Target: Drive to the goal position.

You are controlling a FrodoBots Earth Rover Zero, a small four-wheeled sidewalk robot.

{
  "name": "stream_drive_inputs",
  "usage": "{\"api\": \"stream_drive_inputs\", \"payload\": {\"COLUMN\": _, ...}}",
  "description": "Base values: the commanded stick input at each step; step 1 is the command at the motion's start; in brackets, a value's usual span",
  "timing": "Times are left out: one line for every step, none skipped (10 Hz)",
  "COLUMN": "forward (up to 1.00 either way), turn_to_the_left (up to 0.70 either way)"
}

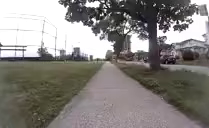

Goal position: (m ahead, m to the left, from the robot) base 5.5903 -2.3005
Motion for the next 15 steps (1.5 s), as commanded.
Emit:
{"api": "stream_drive_inputs", "payload": {"forward": 0.7, "turn_to_the_left": 0.0}}
{"api": "stream_drive_inputs", "payload": {"forward": 0.7, "turn_to_the_left": 0.0}}
{"api": "stream_drive_inputs", "payload": {"forward": 0.7, "turn_to_the_left": 0.0}}
{"api": "stream_drive_inputs", "payload": {"forward": 0.7, "turn_to_the_left": 0.0}}
{"api": "stream_drive_inputs", "payload": {"forward": 0.7, "turn_to_the_left": 0.0}}
{"api": "stream_drive_inputs", "payload": {"forward": 0.7, "turn_to_the_left": 0.0}}
{"api": "stream_drive_inputs", "payload": {"forward": 0.7, "turn_to_the_left": 0.0}}
{"api": "stream_drive_inputs", "payload": {"forward": 0.7, "turn_to_the_left": 0.0}}
{"api": "stream_drive_inputs", "payload": {"forward": 0.7, "turn_to_the_left": 0.0}}
{"api": "stream_drive_inputs", "payload": {"forward": 0.7, "turn_to_the_left": 0.0}}
{"api": "stream_drive_inputs", "payload": {"forward": 0.7, "turn_to_the_left": 0.0}}
{"api": "stream_drive_inputs", "payload": {"forward": 0.7, "turn_to_the_left": 0.0}}
{"api": "stream_drive_inputs", "payload": {"forward": 0.7, "turn_to_the_left": 0.0}}
{"api": "stream_drive_inputs", "payload": {"forward": 0.7, "turn_to_the_left": 0.0}}
{"api": "stream_drive_inputs", "payload": {"forward": 0.7, "turn_to_the_left": 0.0}}
